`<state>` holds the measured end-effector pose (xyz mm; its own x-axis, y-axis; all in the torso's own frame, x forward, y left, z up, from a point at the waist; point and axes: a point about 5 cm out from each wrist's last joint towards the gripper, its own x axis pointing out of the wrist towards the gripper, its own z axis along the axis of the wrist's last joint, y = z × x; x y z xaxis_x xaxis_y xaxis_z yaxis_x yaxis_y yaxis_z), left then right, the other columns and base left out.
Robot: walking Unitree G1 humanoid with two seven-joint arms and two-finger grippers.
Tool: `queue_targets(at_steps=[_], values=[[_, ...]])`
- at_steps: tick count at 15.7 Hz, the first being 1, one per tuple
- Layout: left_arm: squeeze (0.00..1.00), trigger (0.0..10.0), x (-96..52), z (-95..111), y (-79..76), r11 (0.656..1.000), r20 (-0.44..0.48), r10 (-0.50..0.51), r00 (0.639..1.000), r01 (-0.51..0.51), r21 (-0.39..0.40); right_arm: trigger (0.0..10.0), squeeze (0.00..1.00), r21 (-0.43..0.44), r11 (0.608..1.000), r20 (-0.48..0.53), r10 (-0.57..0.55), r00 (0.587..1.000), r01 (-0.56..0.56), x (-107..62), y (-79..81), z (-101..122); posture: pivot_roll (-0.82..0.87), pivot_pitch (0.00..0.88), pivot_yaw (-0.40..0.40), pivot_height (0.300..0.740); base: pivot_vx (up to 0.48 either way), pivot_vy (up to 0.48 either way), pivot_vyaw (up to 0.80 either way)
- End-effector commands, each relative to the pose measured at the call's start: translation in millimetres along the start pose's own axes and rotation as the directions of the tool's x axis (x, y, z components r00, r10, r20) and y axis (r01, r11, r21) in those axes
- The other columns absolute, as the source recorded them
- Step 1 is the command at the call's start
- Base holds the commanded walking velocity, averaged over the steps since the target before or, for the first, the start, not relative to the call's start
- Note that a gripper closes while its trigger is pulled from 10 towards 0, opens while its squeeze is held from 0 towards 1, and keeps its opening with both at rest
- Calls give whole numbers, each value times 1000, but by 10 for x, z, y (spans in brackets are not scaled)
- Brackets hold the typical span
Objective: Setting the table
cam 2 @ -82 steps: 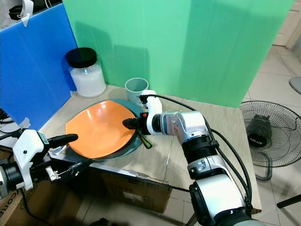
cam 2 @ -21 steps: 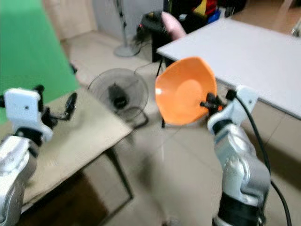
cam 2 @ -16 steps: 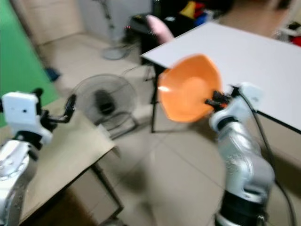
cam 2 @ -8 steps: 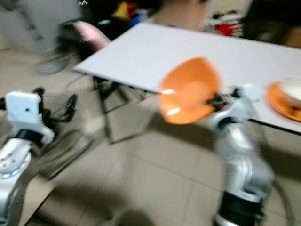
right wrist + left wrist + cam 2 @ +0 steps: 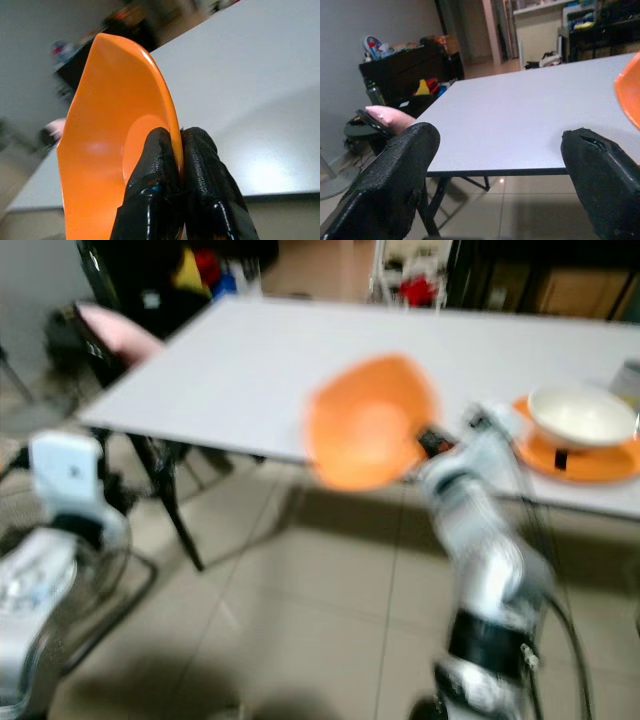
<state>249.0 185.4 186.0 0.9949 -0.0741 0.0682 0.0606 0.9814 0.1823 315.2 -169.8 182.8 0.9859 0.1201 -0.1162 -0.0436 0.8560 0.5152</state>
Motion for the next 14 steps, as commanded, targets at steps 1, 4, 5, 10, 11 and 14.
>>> queue_targets(at_steps=[1, 4, 5, 10, 11, 14], values=[[0, 10000, -27, -7, -3, 1000, -1, 1, 1000, -1, -7, 10000, 0, -8, 1000, 5, 13, 1000, -13, 11, -22, 22, -90, 0, 53, 740, 322, 0, 0], [0, 10000, -58, -29, 19, 1000, -8, 12, 1000, -12, -7, 10000, 0, 2, 999, -13, 34, 999, -34, 91, 57, -49, -75, 0, 44, 740, 353, 0, 0], [0, 10000, -66, -29, 32, 1000, -9, 16, 1000, -16, -5, 10000, 0, -3, 999, -18, 46, 999, -46, 108, 91, -57, -75, 0, 44, 740, 382, 0, 0], [0, 10000, -101, -30, 73, 1000, -11, 18, 1000, -18, 7, 10000, 0, -70, 992, -39, 101, 994, -103, 160, 215, -98, -54, 0, 39, 740, 385, 0, 0], [0, 10000, -103, -32, 69, 1000, -12, 13, 1000, -13, 8, 10000, 0, -71, 992, -46, 105, 993, -108, 169, 224, -100, -53, 0, 40, 740, 398, 0, 0], [0, 10000, -105, -50, 44, 1000, -18, -2, 1000, 2, 5, 10000, 0, -81, 988, -52, 127, 991, -130, 171, 245, -113, -56, 0, 43, 740, 401, 0, 0]])
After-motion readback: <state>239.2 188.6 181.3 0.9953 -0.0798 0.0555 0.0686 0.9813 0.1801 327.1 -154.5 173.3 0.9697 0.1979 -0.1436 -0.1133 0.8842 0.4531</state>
